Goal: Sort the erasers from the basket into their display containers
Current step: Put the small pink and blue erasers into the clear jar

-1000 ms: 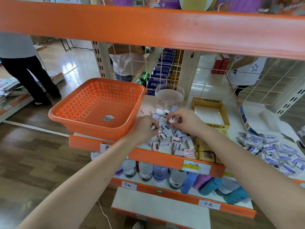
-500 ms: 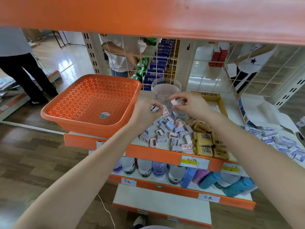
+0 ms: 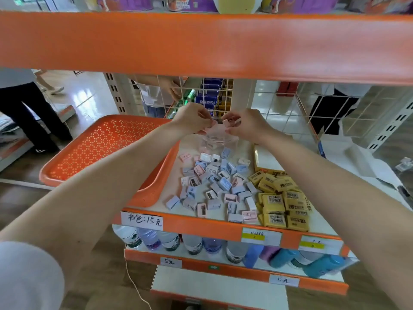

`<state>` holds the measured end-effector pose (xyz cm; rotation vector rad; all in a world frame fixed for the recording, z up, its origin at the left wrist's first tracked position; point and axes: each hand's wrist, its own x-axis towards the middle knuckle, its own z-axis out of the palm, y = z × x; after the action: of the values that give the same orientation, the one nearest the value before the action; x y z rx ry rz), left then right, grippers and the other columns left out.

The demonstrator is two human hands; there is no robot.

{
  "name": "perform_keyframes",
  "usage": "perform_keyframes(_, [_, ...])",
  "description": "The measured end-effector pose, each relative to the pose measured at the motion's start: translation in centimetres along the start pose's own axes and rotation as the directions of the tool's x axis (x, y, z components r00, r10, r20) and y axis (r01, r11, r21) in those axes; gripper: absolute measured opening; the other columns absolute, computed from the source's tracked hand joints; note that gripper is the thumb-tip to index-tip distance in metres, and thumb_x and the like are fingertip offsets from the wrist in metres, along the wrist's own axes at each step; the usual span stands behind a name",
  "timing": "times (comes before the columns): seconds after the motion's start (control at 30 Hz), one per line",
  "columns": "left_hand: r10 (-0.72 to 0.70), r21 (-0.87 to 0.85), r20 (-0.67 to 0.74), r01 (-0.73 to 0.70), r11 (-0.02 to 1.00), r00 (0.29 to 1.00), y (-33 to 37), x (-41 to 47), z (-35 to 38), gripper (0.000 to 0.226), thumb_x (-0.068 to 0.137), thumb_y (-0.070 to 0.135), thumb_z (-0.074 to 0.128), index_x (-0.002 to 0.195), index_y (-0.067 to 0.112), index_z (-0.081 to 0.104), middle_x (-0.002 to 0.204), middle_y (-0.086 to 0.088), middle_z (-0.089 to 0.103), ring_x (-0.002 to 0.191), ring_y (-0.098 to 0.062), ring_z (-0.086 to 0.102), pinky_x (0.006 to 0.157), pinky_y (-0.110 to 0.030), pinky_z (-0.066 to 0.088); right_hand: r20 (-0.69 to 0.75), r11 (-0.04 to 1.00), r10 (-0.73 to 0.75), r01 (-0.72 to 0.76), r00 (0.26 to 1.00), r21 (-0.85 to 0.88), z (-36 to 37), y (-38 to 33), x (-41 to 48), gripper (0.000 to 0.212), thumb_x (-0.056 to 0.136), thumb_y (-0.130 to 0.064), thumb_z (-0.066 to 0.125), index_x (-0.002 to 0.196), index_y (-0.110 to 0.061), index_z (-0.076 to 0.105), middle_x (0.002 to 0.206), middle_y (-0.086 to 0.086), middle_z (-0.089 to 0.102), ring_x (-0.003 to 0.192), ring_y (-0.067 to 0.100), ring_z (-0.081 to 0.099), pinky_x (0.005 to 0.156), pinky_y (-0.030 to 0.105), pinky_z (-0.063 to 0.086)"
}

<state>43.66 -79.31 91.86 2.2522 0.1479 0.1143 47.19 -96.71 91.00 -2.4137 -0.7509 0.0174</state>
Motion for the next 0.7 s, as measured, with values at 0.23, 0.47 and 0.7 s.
perform_keyframes(0.23, [-0.031, 0.064, 0.054, 0.027, 0.998, 0.998, -0.6, 2.8, 1.8, 0.008, 0.082, 0.008, 0.072, 0.081, 0.012, 0.065, 0.084, -0.006, 0.067, 0.065, -0.012, 0.064, 0.059, -0.018, 0.055, -0.017, 0.999, 0.038, -0.038, 0.999, 0.021, 1.4, 1.2, 1.4, 0.035, 0.085, -0.019, 0.067, 0.12, -0.012, 0.062, 0.114, 0.005, 0.066, 0.093, 0.012, 0.056, 0.068, 0.012, 0.034])
perform_keyframes(0.47, [-0.018, -0.039, 0.069, 0.021, 0.999, 0.997, -1.3, 3.4, 1.4, 0.016, 0.086, 0.004, 0.063, 0.101, 0.01, 0.062, 0.097, -0.007, 0.064, 0.067, -0.01, 0.063, 0.05, -0.011, 0.051, 0.015, 0.998, 0.044, -0.045, 0.999, 0.052, 0.8, 1.6, 1.8, 0.035, 0.088, -0.017, 0.061, 0.123, -0.014, 0.06, 0.117, 0.006, 0.065, 0.101, 0.018, 0.059, 0.082, 0.023, 0.043])
perform_keyframes(0.7, [-0.012, -0.076, 0.089, 0.019, 0.997, 0.996, -1.8, 3.4, 1.2, 0.019, 0.087, 0.006, 0.064, 0.105, 0.013, 0.062, 0.105, -0.01, 0.065, 0.082, -0.017, 0.065, 0.059, -0.02, 0.058, 0.021, 0.99, 0.067, -0.069, 0.998, 0.121, 0.9, 2.2, 1.2, 0.033, 0.091, -0.016, 0.057, 0.124, -0.014, 0.059, 0.11, 0.003, 0.066, 0.09, 0.01, 0.058, 0.079, 0.023, 0.045])
